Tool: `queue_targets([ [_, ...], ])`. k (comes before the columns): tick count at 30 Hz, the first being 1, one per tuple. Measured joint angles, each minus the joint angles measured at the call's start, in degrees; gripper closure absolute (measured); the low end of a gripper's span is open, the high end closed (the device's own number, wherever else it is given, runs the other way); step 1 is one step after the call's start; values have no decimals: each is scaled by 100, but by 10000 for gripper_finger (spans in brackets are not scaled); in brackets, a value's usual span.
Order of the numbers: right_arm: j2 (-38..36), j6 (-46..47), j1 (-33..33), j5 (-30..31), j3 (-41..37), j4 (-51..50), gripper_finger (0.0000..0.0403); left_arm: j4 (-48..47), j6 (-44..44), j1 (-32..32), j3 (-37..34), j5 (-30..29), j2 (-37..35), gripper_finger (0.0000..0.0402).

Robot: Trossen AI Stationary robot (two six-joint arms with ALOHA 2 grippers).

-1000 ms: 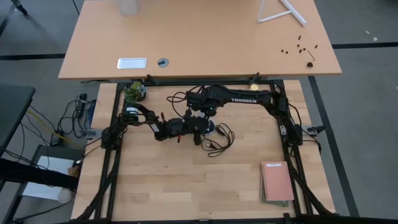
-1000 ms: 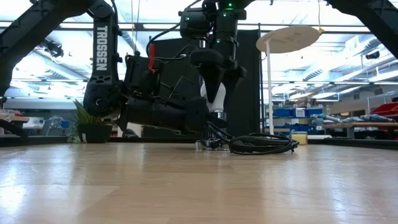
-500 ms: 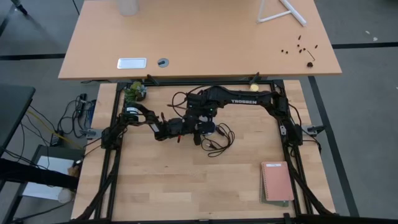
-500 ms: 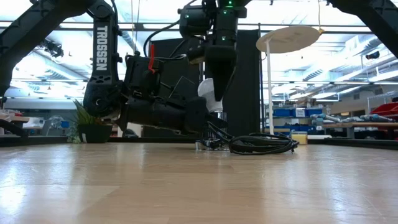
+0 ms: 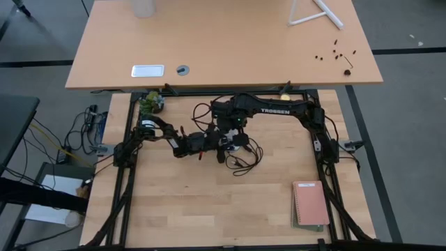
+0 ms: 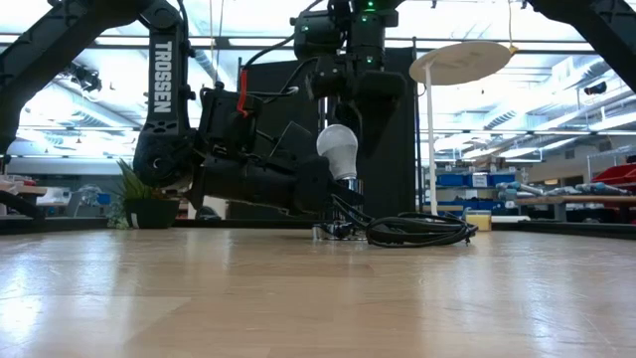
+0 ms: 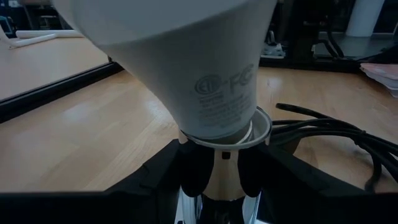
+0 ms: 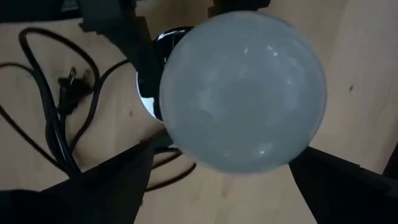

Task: Screw lightbulb
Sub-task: Insert the lightbulb into the lamp

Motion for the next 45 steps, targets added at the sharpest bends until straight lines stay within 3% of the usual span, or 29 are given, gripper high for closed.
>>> queue_targets([
  [20,0,85,7,-308,0,111,27,-3,10,-58,0,-33,0,211],
  [36,92,455,-25,-514,-4,930,30,21,10,-58,2,-45,0,211],
  [41,92,467,-24,-560,-79,1021,46,23,10,-58,2,-45,0,211],
  [45,92,501,-20,-562,-81,1026,81,23,0,-58,2,-47,0,211],
])
